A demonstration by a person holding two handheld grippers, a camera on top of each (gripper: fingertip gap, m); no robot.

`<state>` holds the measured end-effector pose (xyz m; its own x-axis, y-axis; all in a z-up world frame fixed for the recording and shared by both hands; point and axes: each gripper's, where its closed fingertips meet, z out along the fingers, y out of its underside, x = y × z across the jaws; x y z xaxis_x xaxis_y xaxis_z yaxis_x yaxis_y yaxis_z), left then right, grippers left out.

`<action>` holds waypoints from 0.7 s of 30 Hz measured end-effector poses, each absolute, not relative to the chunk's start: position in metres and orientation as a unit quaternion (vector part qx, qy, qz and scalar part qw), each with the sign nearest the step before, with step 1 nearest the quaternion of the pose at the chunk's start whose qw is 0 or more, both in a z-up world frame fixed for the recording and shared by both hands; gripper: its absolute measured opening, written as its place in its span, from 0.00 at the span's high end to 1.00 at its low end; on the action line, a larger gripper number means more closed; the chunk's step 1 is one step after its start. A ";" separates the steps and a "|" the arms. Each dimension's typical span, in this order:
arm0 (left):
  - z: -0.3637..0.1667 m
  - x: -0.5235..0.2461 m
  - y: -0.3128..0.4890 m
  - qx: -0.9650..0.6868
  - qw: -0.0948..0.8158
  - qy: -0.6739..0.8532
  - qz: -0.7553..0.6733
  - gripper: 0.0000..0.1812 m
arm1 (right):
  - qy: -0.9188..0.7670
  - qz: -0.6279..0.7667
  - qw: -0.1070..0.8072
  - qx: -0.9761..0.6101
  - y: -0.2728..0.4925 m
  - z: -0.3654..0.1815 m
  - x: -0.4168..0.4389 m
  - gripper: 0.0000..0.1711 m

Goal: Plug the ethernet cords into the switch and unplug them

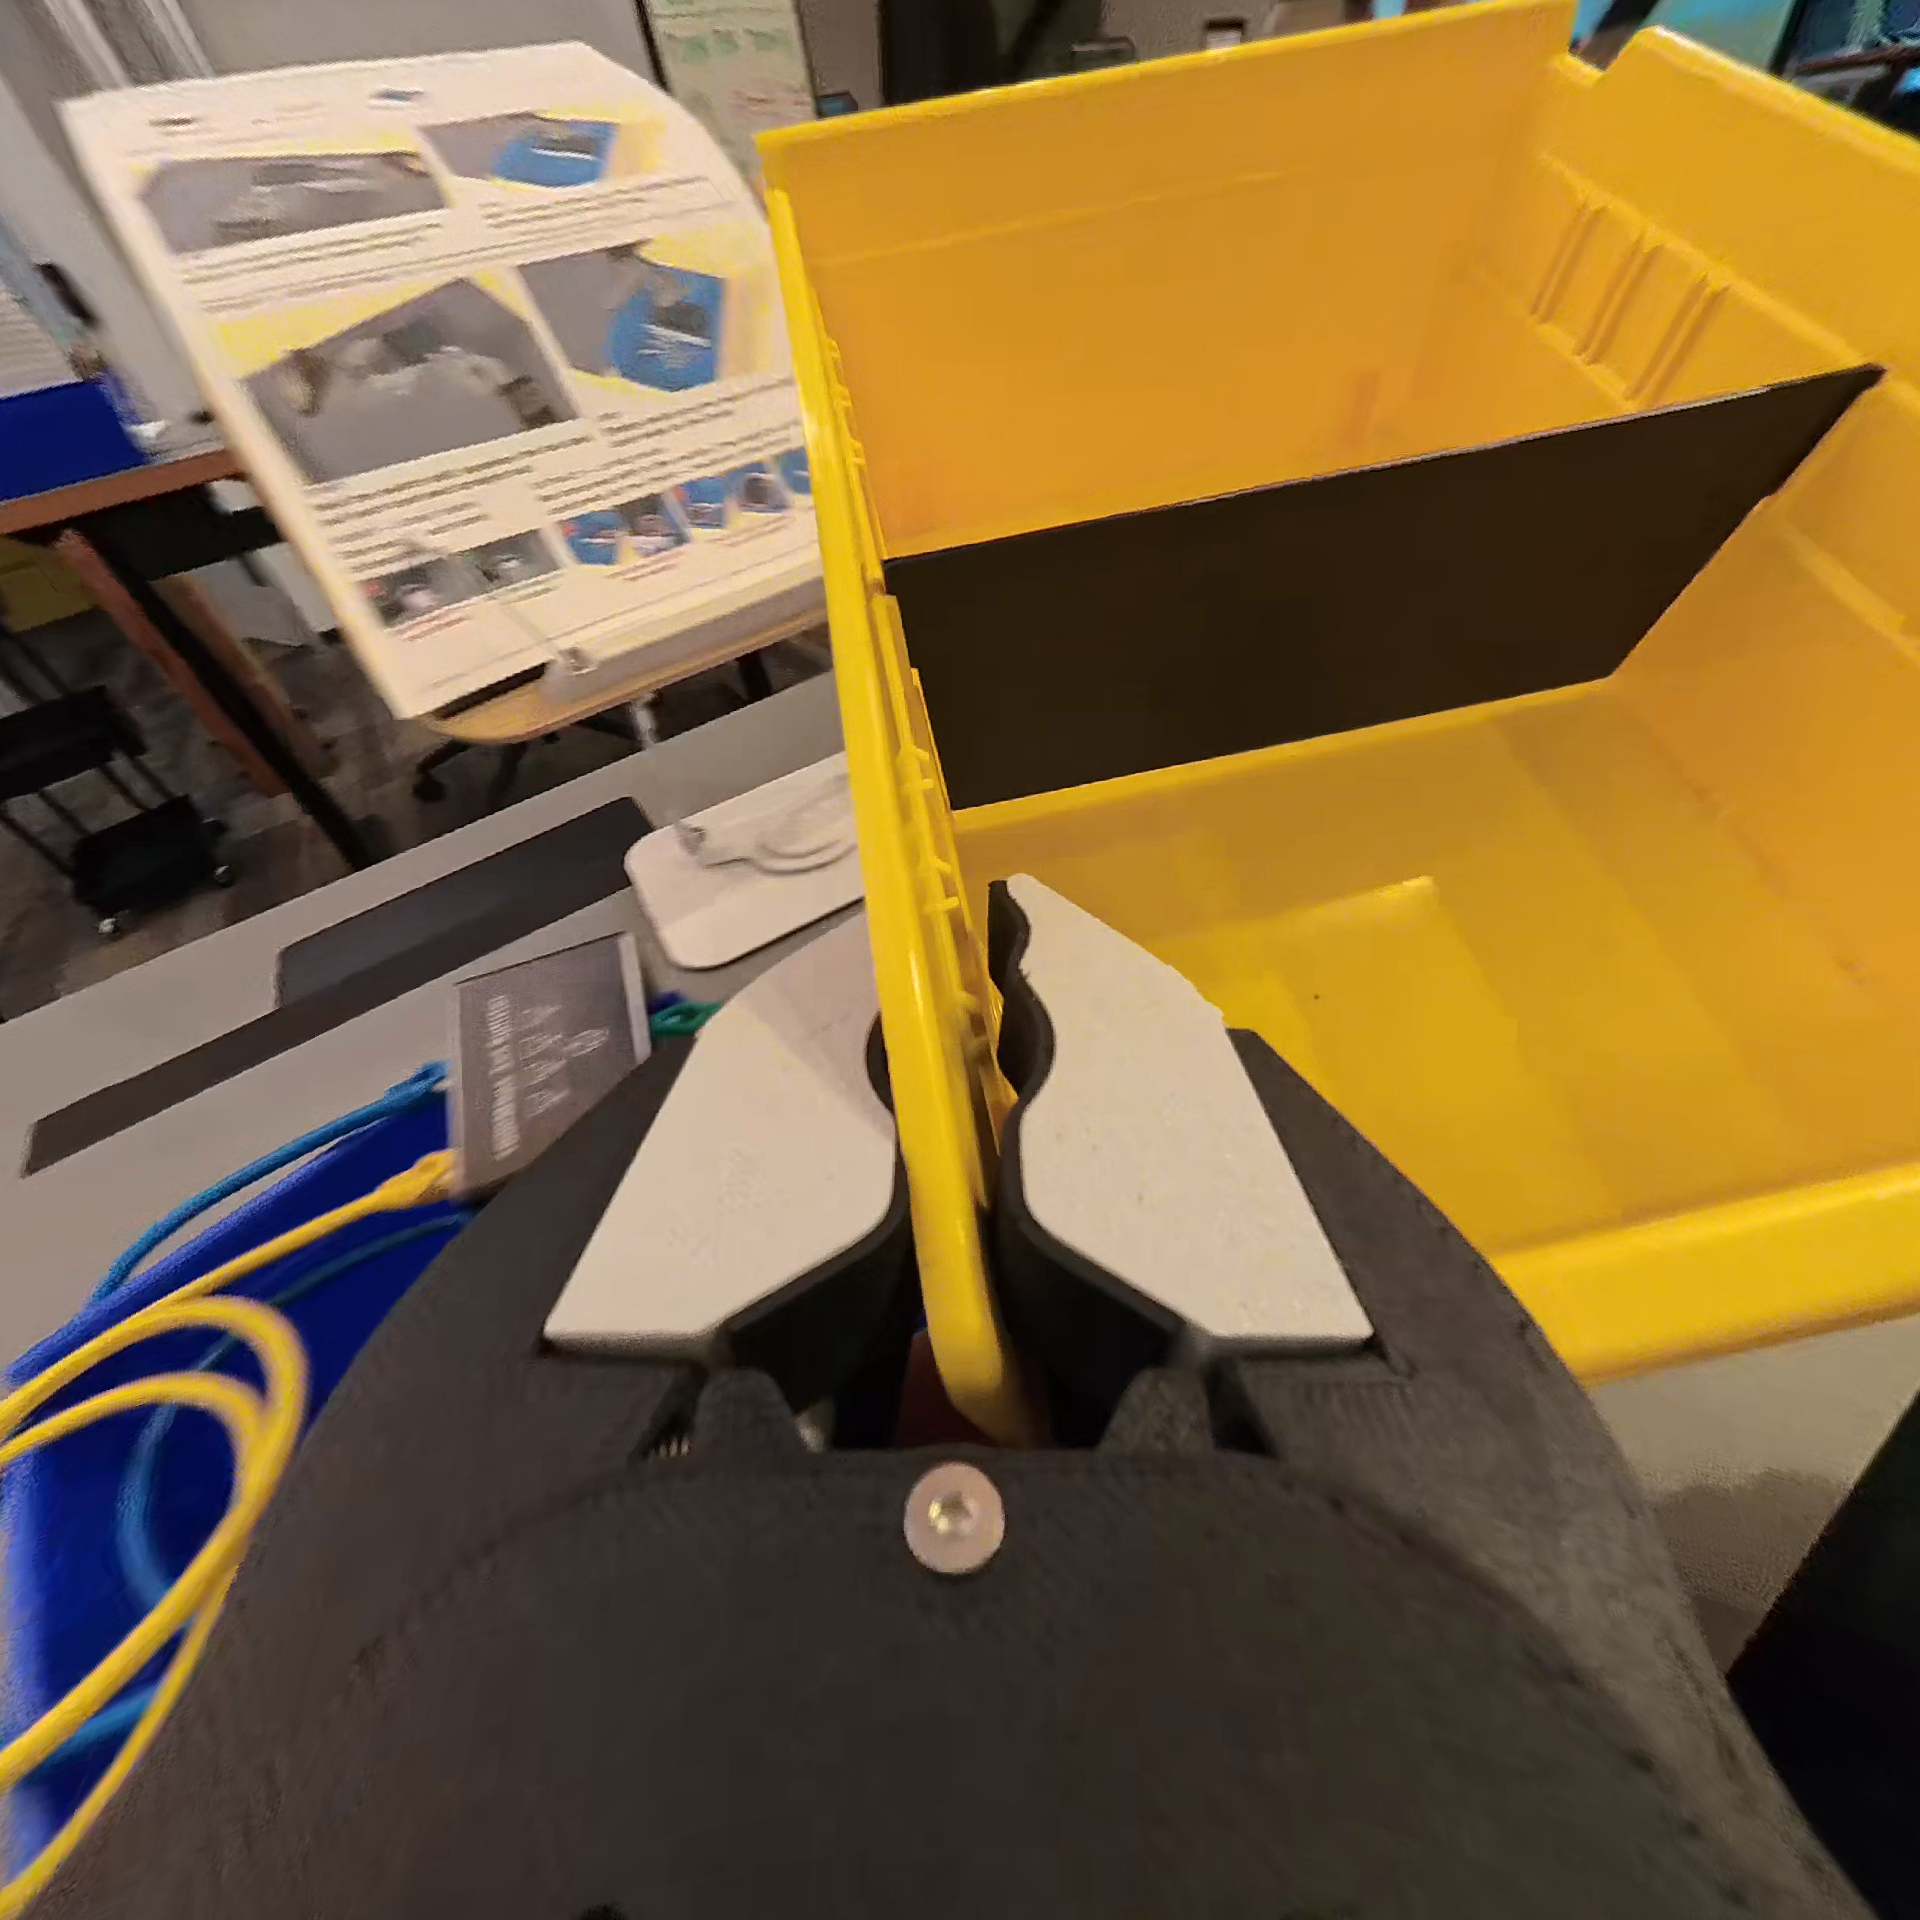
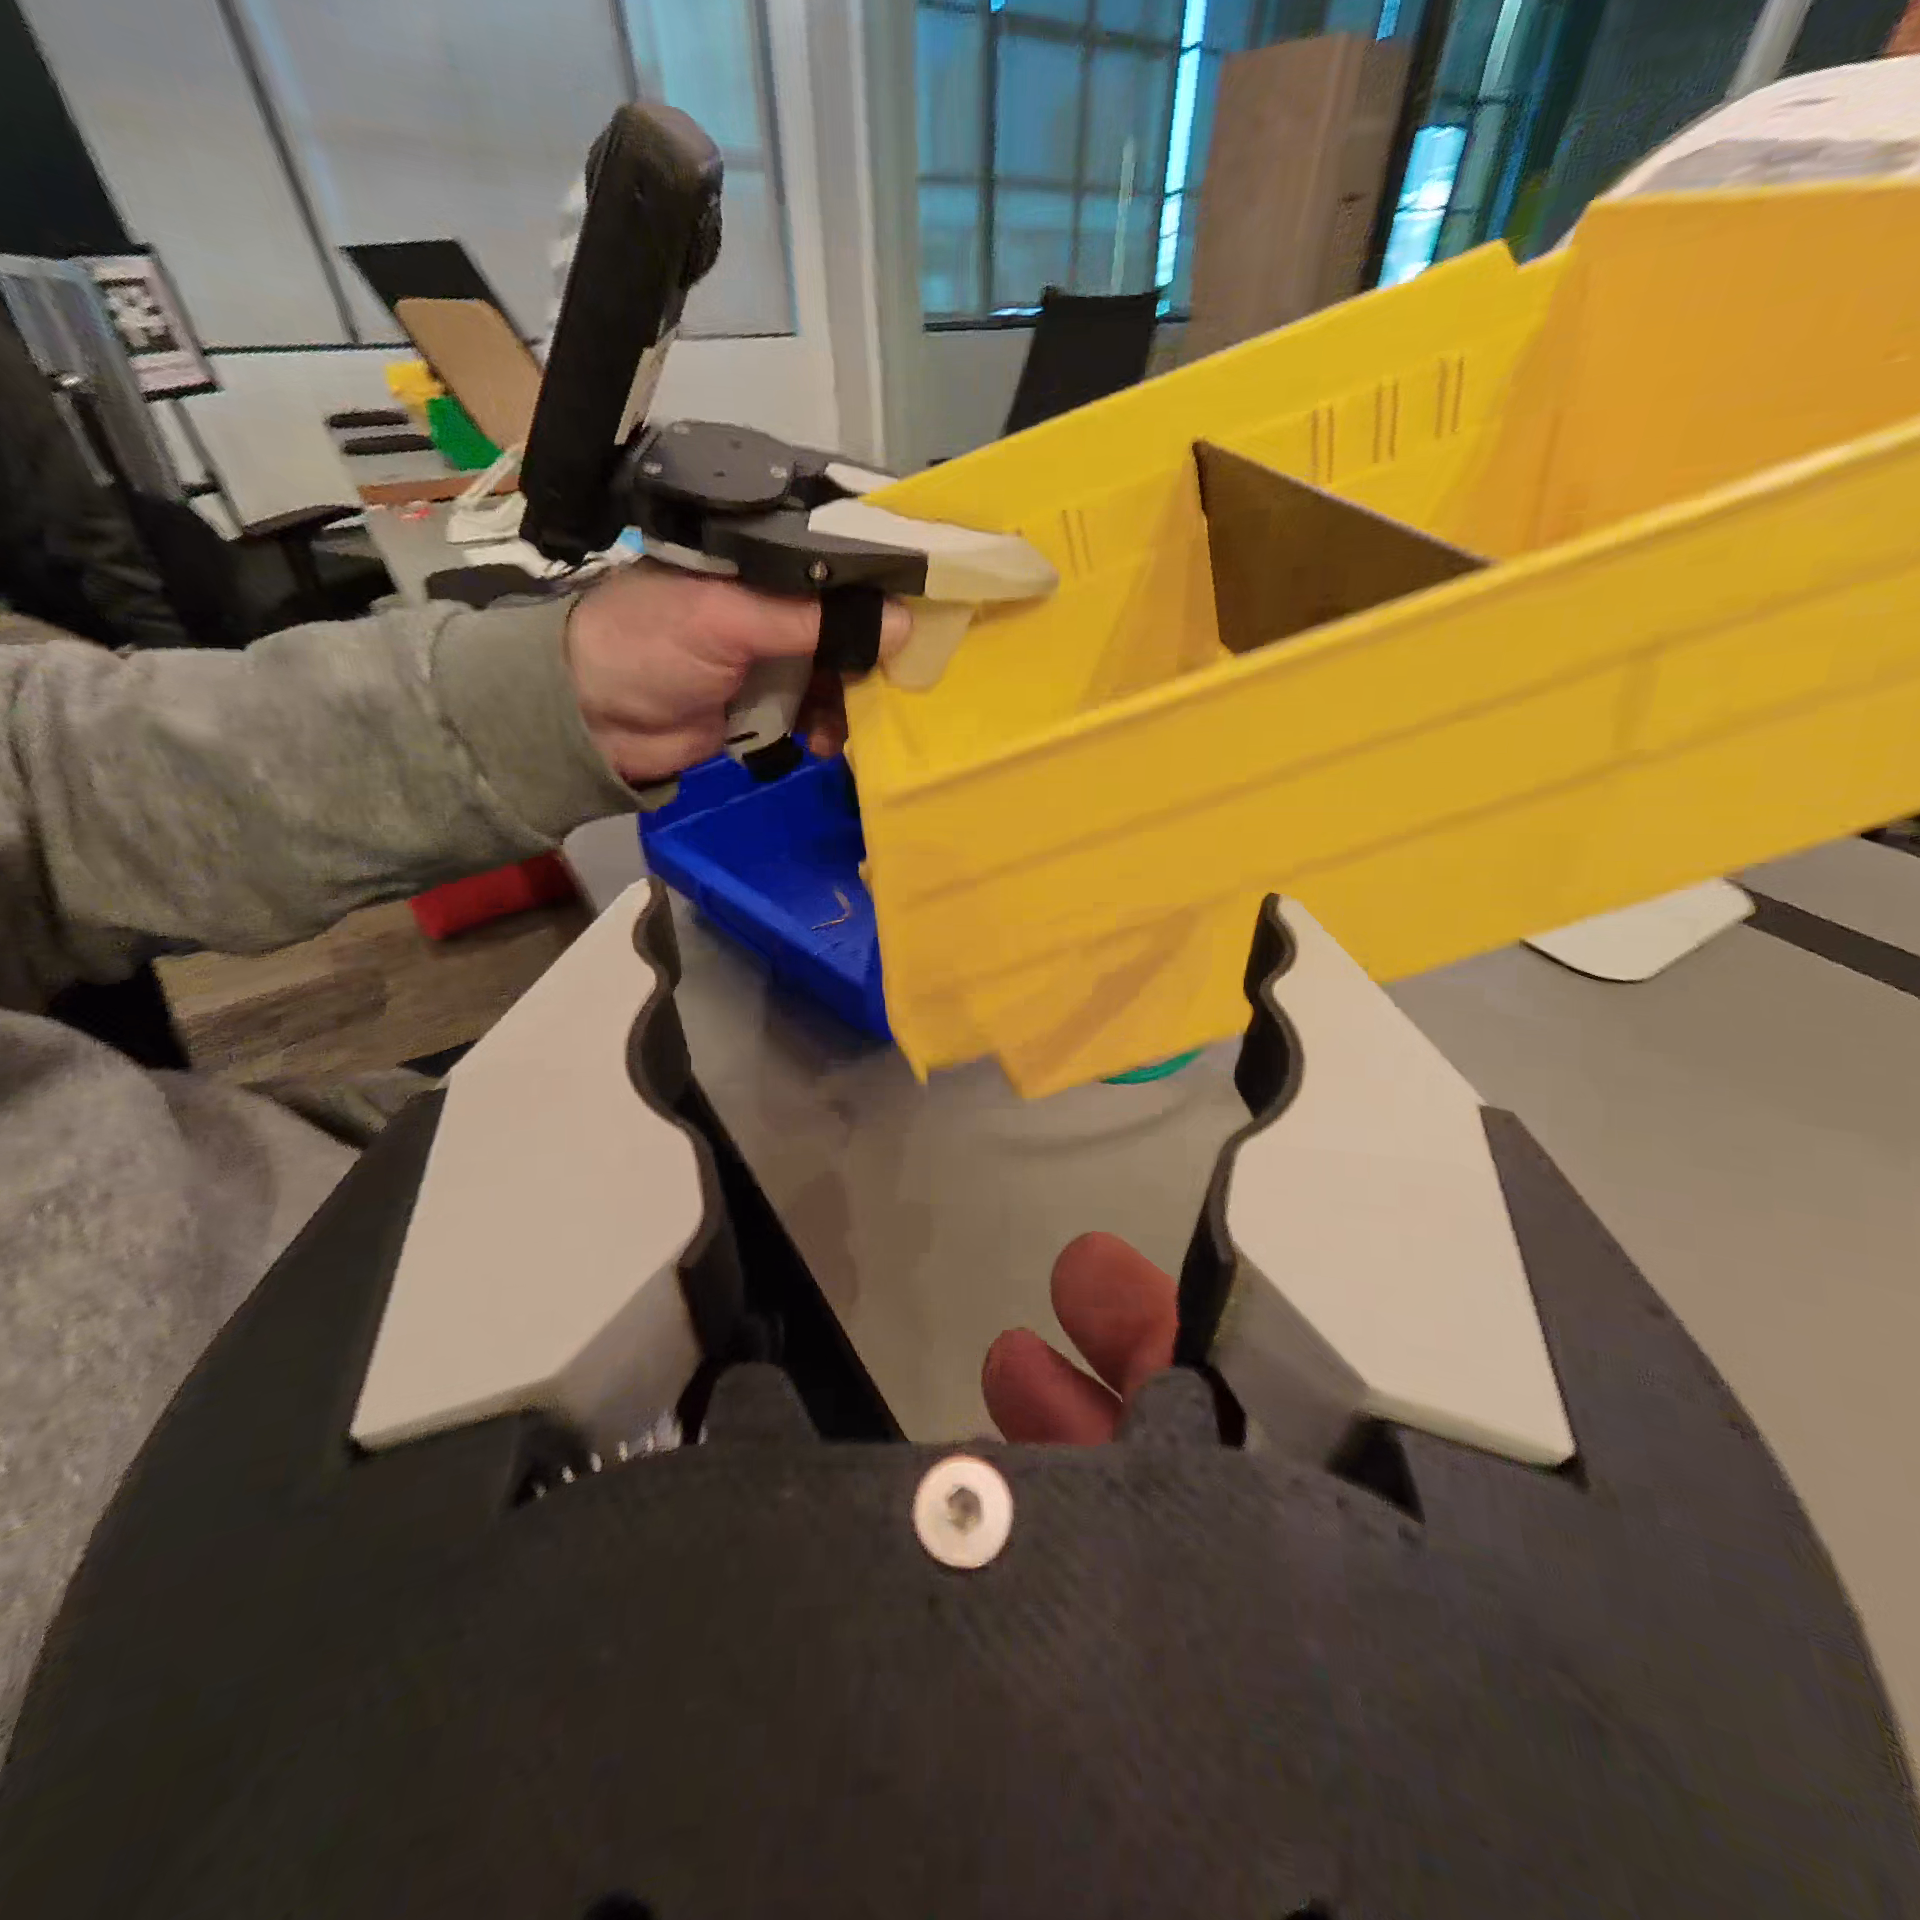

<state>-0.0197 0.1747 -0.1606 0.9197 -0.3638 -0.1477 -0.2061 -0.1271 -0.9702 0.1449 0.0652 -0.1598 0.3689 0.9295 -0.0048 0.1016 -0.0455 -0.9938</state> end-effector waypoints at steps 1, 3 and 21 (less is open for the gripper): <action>-0.164 -0.005 0.180 -0.749 0.628 0.199 -0.068 0.95 | -0.402 0.372 0.562 -0.621 0.069 -0.159 0.150 0.38; -0.170 0.019 0.190 -0.753 0.620 0.204 -0.079 0.95 | -0.358 0.363 0.582 -0.633 0.079 -0.158 0.162 0.35; -0.262 0.161 0.226 -0.812 0.524 0.222 -0.129 0.94 | -0.207 0.285 0.594 -0.723 0.130 -0.224 0.283 0.32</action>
